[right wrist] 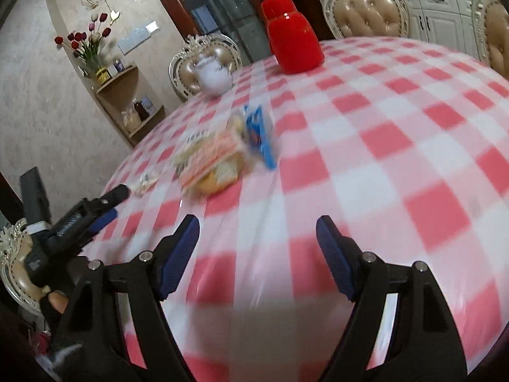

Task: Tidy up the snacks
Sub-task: 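Return to the table and grasp the clear blue-printed bag with the right tool, then grasp the orange-labelled bread pack with the left tool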

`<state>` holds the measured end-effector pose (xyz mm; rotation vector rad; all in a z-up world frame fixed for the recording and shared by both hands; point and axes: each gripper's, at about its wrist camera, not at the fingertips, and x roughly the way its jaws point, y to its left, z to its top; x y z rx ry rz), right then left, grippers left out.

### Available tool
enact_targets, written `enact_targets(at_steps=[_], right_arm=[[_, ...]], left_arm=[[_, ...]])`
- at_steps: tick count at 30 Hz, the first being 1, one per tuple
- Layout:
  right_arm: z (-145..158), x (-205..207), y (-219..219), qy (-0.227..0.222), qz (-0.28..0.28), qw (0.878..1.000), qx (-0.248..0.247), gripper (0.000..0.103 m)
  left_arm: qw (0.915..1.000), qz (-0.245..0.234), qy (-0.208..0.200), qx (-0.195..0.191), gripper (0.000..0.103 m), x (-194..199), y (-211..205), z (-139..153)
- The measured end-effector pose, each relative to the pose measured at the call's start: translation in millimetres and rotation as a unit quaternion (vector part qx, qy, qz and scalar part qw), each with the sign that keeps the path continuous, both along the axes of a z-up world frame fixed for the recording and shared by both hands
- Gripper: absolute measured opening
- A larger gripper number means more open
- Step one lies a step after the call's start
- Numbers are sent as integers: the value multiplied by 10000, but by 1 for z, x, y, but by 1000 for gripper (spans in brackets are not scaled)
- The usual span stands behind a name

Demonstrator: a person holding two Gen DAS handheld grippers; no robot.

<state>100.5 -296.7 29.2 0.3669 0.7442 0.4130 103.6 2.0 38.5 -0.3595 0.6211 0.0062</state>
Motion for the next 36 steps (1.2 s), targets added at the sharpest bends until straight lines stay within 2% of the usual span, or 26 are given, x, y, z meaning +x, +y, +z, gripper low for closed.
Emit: enact_targets(at_steps=[2, 3, 5, 6, 8, 9, 13, 18, 20, 21, 22, 23, 24, 26, 28, 29, 31, 34, 36], right_arm=[[2, 24, 6, 27, -16, 10000, 82, 79], [2, 38, 10, 14, -22, 10000, 43, 79], [1, 63, 21, -31, -13, 9999, -121, 79], [-1, 73, 26, -27, 1, 9999, -144, 79], [-4, 97, 37, 39, 31, 10000, -54, 79], [-5, 108, 40, 51, -26, 10000, -12, 79], [-10, 139, 47, 91, -154, 9998, 106, 79], [-25, 156, 59, 397, -66, 9991, -117, 76], [-22, 153, 64, 273, 49, 9993, -261, 71], [-20, 151, 66, 159, 66, 9993, -331, 57], [-20, 150, 69, 101, 114, 9990, -431, 50], [-19, 148, 71, 48, 194, 9986, -493, 46], [-17, 143, 70, -16, 189, 9984, -535, 38], [-18, 129, 63, 108, 161, 9990, -411, 36], [-23, 115, 55, 338, 302, 9990, 8, 36], [-24, 101, 56, 355, 570, 9976, 154, 36], [-22, 82, 63, 312, 1016, 9943, 70, 35], [-21, 48, 68, 465, 1515, 9873, 135, 36], [-21, 28, 68, 527, 1727, 9834, 175, 35]], left_arm=[[9998, -50, -199, -51, 92, 10, 0, -4], [9996, -115, -248, 40, 92, 12, 0, -6], [9993, -256, -195, 176, 92, 16, 2, -10], [9996, -182, -165, 125, 92, 14, 6, -10], [9989, -140, -355, -286, 92, 7, 16, -6], [9985, -87, -416, -356, 92, 6, 19, -5], [9980, -18, -307, -559, 92, 10, 24, -8], [9978, -116, -143, -640, 92, 16, 21, -13], [9980, -143, -94, -607, 92, 16, 19, -14], [9982, -175, -58, -568, 92, 17, 17, -15], [9984, -199, -37, -535, 92, 17, 16, -15], [9986, -236, -17, -477, 92, 17, 14, -16], [9987, -255, -10, -431, 92, 17, 12, -16], [9990, -342, 30, -301, 92, 17, 9, -16], [9993, -380, 27, -49, 92, 14, 3, -14], [9992, -400, -1, 24, 92, 13, 2, -13], [9989, -462, -50, 106, 92, 8, 0, -7], [9988, -483, -64, -11, 92, -1, 8, 1], [9988, -440, 68, -197, 92, 1, 17, 1]])
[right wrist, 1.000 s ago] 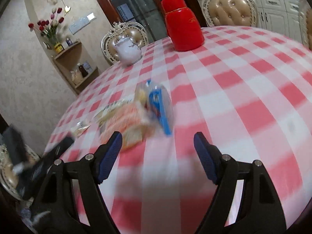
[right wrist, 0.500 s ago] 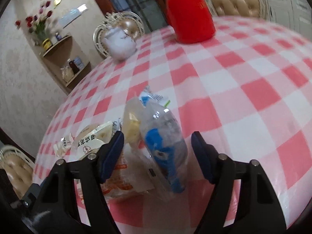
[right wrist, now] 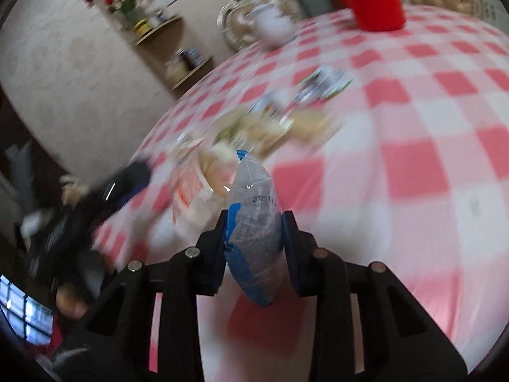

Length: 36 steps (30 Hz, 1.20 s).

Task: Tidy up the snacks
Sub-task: 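Grasp the orange-labelled bread pack with the left tool, then carry the bread pack and blue-printed bag to the white box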

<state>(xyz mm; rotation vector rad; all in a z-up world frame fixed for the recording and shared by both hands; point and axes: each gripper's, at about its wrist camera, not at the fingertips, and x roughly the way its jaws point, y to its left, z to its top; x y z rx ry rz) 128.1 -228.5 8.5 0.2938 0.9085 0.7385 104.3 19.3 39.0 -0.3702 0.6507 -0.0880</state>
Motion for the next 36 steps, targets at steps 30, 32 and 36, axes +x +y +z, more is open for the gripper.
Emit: enact_targets(at_steps=[30, 32, 36], right_arm=[[7, -36, -22, 44, -848, 9961, -234, 36], [7, -35, -22, -6, -853, 9961, -232, 36], [5, -33, -23, -77, -866, 9961, -163, 36]], left_arm=[[9851, 831, 1211, 898, 56, 32, -32, -43], [9875, 768, 1156, 750, 51, 29, -25, -42], [9871, 948, 1043, 752, 49, 14, -12, -36]])
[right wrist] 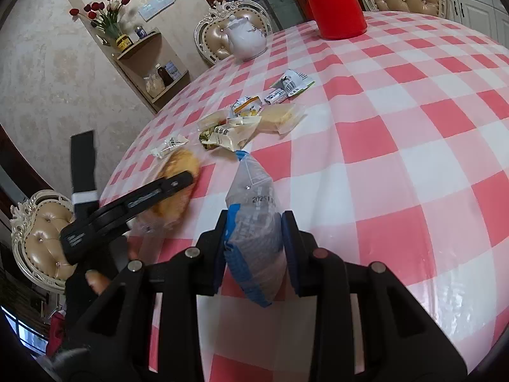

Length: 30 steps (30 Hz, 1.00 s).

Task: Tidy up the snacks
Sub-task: 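Carry the bread pack and blue-printed bag to the white box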

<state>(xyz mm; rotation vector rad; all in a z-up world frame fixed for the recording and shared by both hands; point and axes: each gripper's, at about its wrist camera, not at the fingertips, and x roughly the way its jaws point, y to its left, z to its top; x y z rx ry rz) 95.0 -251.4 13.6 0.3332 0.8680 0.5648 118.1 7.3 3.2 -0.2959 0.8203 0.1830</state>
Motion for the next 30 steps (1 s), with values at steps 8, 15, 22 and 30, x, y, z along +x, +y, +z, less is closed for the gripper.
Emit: enact_targets(at_steps=[8, 15, 22, 30], right_arm=[[1, 0, -2, 44, 74, 9993, 366, 36], [-1, -13, 5, 152, 194, 9980, 590, 35], [1, -39, 15, 26, 286, 9981, 538, 35], [6, -63, 16, -97, 351, 9966, 736, 36]], left_arm=[[9985, 334, -387, -171, 49, -48, 22, 14], [9959, 525, -622, -393, 49, -82, 35, 20], [9949, 631, -669, -415, 49, -102, 41, 20], [9924, 806, -802, -470, 49, -141, 51, 20]])
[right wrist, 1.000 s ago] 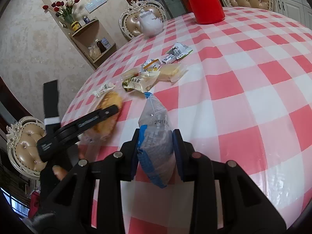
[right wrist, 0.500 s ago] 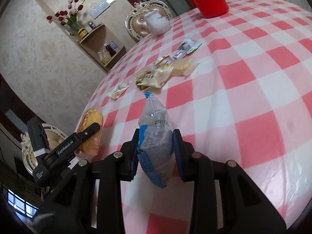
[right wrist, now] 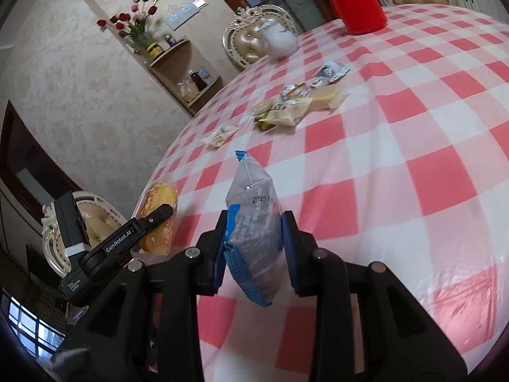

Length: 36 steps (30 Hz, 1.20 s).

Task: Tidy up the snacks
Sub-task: 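Carry the bread pack and blue-printed bag to the white box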

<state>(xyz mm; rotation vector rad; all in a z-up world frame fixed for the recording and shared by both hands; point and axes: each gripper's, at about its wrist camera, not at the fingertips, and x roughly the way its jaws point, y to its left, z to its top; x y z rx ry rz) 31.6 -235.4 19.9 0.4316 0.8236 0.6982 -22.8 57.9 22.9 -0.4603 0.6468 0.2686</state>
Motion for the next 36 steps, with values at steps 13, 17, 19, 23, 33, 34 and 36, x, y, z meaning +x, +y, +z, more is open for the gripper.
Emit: enact_targets(at_steps=[13, 17, 19, 23, 33, 34, 36], right_arm=[[4, -41, 41, -102, 704, 9969, 340, 35], [7, -54, 57, -180, 938, 9948, 351, 35], [8, -60, 64, -197, 1022, 9938, 379, 35], [10, -74, 80, -241, 1229, 9912, 421, 36], [14, -110, 120, -343, 1765, 9826, 462, 36], [15, -114, 125, -335, 1831, 9813, 481, 36], [16, -124, 132, -337, 1947, 9790, 509, 36]], left_arm=[[9993, 211, -145, 269, 49, -80, 5, 6], [9975, 236, -67, 670, 49, -106, 10, 15], [9967, 254, 9, 776, 49, -119, 15, 17], [9953, 419, 134, 864, 49, -152, 31, 21], [9907, 827, 217, 1055, 49, -223, 69, 27], [9902, 855, 215, 1081, 50, -228, 71, 28], [9887, 932, 245, 1152, 50, -242, 78, 29]])
